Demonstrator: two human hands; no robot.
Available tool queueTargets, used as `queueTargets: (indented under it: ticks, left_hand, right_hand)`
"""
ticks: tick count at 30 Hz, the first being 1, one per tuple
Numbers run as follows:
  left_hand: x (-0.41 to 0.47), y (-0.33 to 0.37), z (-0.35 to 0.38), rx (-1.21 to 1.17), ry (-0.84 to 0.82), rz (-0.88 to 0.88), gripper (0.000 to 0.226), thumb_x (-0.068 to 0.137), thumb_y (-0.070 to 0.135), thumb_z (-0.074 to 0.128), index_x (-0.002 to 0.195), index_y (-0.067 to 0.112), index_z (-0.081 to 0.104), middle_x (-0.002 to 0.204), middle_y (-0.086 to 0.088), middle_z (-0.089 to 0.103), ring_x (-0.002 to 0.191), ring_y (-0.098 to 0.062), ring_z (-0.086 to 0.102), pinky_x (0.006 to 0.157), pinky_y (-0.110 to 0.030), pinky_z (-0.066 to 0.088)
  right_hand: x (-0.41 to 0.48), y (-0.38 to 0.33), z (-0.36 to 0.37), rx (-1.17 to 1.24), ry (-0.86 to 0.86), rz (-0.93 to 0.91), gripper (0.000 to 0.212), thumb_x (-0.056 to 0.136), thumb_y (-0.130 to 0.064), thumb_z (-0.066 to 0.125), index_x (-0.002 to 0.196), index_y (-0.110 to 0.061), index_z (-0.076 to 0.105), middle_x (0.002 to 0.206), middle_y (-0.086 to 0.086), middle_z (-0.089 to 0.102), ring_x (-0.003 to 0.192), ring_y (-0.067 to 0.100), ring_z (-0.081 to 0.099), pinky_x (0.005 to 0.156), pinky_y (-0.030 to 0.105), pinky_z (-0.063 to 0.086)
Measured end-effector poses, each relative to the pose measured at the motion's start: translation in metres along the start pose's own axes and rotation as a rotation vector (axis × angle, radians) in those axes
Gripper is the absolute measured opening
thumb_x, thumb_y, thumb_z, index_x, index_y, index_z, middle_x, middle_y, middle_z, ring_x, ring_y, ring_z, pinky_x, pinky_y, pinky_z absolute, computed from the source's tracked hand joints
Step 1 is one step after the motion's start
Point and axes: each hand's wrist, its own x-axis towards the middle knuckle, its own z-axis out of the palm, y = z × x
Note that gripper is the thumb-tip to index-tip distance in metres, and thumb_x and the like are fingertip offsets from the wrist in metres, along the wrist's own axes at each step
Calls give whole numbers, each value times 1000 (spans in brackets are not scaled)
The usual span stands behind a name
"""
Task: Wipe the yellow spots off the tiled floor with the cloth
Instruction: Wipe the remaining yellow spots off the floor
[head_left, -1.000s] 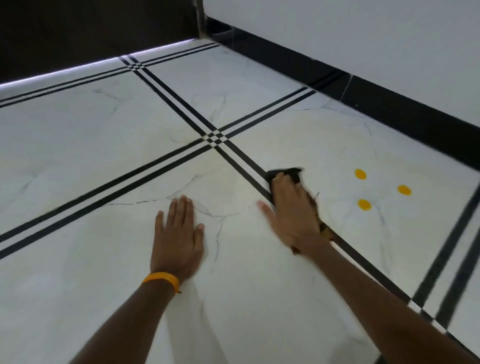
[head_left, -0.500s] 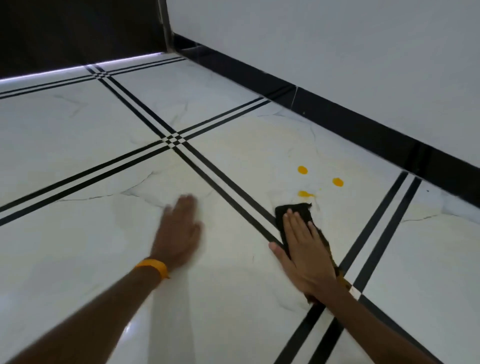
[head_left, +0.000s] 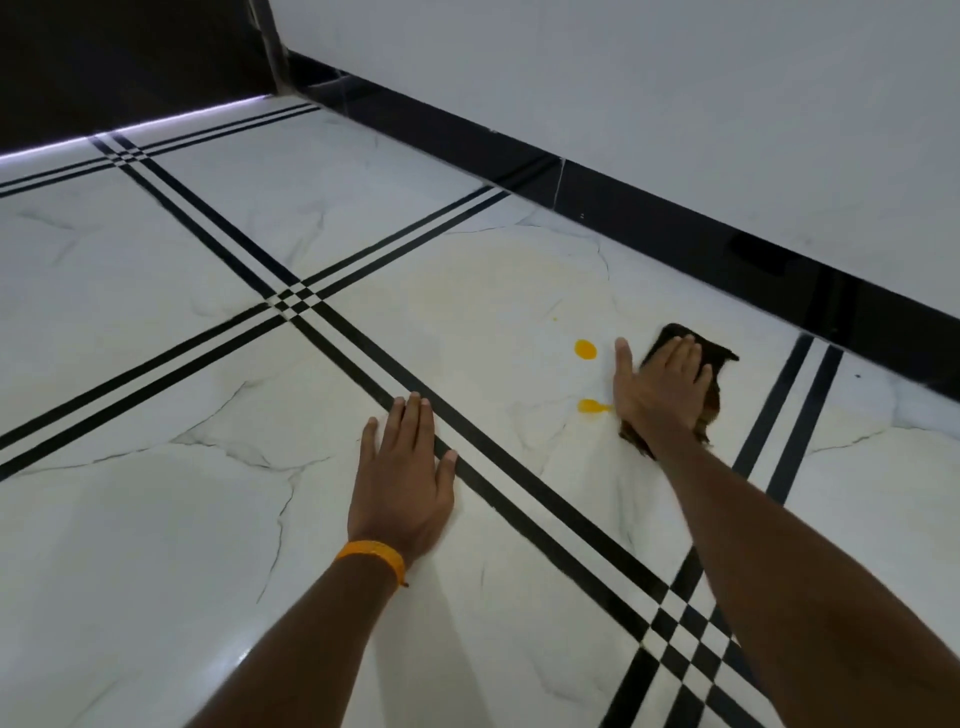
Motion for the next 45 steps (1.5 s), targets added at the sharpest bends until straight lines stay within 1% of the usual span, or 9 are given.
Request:
queueTargets:
  ticks: [7,13,20,25,29,33,36,40,45]
  left_hand:
    - [1,1,-4,-23,13,4,72,95,47,6,158,11,7,166,-6,10,154,-18,5,125,-42,6]
    - [32,-3,-3,-73,96,-16,61,101,31,23,157,9,17,164,-8,18,152,-21,16,124,-35,10]
    - [34,-2,-5,-66,56,-19,61,102,34,14,158,11,6,166,-7,9,154,-19,6,125,-36,6]
    - [34,-3,-4,-52,63,-7,64,99,37,10,158,9,8,166,-7,10,154,-20,5,124,-35,4]
    - [34,-3,-4,-25,57,-11,64,100,35,11,158,8,10,166,-9,12,153,-20,7,125,-37,6]
    - [34,-4,-4,-19,62,-11,64,100,35,11,157,8,11,165,-10,12,153,-21,8,124,-37,5]
    - [34,-5,-3,-33,69,-12,63,100,34,12,157,7,11,165,-9,13,153,-21,9,125,-38,8]
    - [35,-5,-1,-31,68,-11,60,103,32,17,157,8,11,166,-9,12,153,-20,7,124,-36,4]
    - [37,-5,-1,-22,72,-3,62,101,32,15,157,7,14,165,-11,14,153,-22,10,124,-37,7]
  right_hand:
    - [-81,-12,7,-96,-130,-601,99,89,-74,-16,161,-8,-3,169,4,-6,157,18,-4,128,40,-1]
    - [-2,-44,2,-37,-34,-235,100,93,-75,1,160,-1,2,170,15,4,157,24,3,127,45,1]
    - [-50,-46,-1,-112,-187,-751,99,88,-77,-10,161,-11,-3,169,1,-6,157,15,-6,128,39,0]
    - [25,-69,0,-62,-42,-319,97,95,-73,3,160,-2,5,170,14,9,157,25,7,127,46,5]
    - [-18,-132,15,-117,-125,-635,91,96,-71,-1,161,-7,2,170,9,2,157,21,1,127,44,2]
    - [-85,-80,10,-106,-200,-936,87,96,-69,-6,162,-13,3,171,2,1,157,12,-4,128,40,2]
    - [-41,-47,4,-135,-78,-725,88,96,-68,-2,162,-9,5,170,6,6,157,19,4,128,40,5]
    - [9,-97,4,-90,-35,-366,90,98,-68,1,161,-3,5,170,13,8,157,25,6,127,46,4]
    - [-98,-83,9,-128,-155,-866,76,102,-56,2,162,-10,12,170,5,11,157,18,6,127,41,6]
